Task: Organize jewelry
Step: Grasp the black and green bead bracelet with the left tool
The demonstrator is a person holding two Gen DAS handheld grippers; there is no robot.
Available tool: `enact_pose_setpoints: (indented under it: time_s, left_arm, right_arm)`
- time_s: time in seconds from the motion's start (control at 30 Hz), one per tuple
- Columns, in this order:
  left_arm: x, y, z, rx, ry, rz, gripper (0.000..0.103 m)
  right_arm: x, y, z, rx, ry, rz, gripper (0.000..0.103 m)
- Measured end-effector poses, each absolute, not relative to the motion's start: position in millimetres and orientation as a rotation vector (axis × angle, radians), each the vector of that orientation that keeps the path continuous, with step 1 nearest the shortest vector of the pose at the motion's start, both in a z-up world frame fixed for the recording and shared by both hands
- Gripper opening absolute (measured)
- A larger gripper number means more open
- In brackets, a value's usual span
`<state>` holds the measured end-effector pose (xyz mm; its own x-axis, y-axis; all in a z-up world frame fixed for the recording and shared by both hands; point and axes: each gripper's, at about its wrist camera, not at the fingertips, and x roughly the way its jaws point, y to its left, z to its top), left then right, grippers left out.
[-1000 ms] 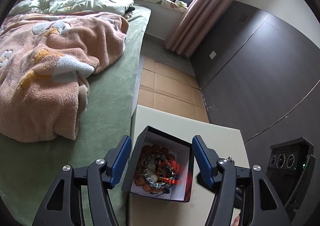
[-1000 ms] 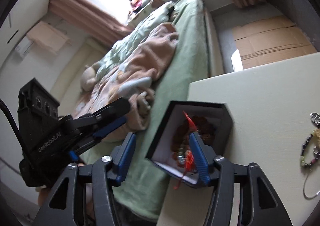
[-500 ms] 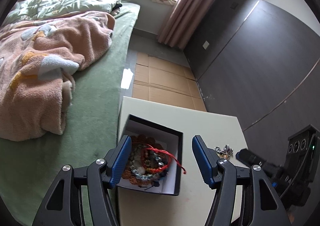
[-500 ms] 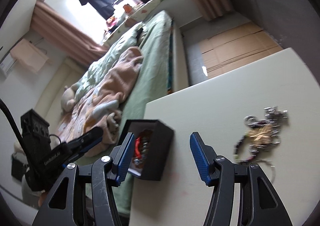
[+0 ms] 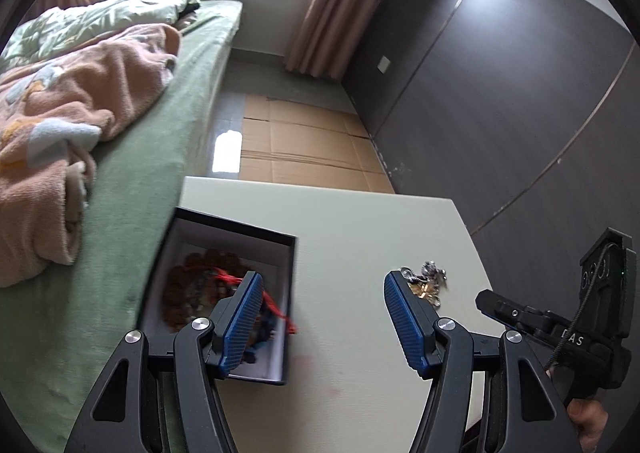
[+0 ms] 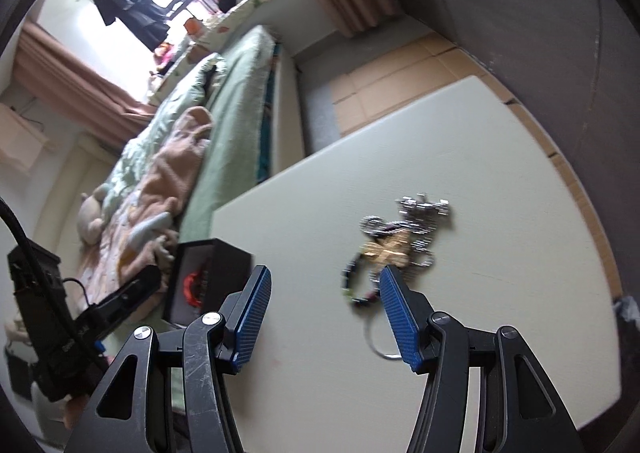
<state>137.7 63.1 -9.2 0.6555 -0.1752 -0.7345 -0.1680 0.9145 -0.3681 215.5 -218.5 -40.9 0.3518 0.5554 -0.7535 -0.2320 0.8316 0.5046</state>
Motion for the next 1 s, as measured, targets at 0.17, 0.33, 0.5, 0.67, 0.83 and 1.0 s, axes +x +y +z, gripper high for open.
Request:
enact_pose_setpoints:
  time_s: [0.17,0.33,0.5,0.67,0.83,1.0]
  left_arm:
    - [144.9,38.9,-14.1,-0.384,0.888,-0.033,0.064]
    - [154.1,16.4,-24.9,-0.346,0.908,-0.058,0.064]
    - [164.3,-1.2,-38.8,-0.327,0.922,-0.061,0.064]
    - [174.7,-18.2,-50.7,-0.296,0.933,-0.07,0.064]
    - [185.9,-39.5,-63.0,-0.213,0.96,-0.075,0.054]
    - [198.3,-54.3,-80.9,-0.159,1.006,-0.083,0.043]
  right_arm:
    - [216.5,-238.7,-49.6,0.327,1.156,0.464,0.057]
    - [217.8,-256.0,-54.8,0.31,1.185,0.433,0.064]
    - [221.5,-272.9,-59.8,0.361,1.212,0.403,0.091]
    - [228.2,-282.8,-65.3,0.392,1.232,0.36,0.091]
    - [235.0,-285.2,-70.1,0.434,1.25,0.355,0.091]
    - [238.6,-282.7,-66.1,0.437,1.228,0.349,0.091]
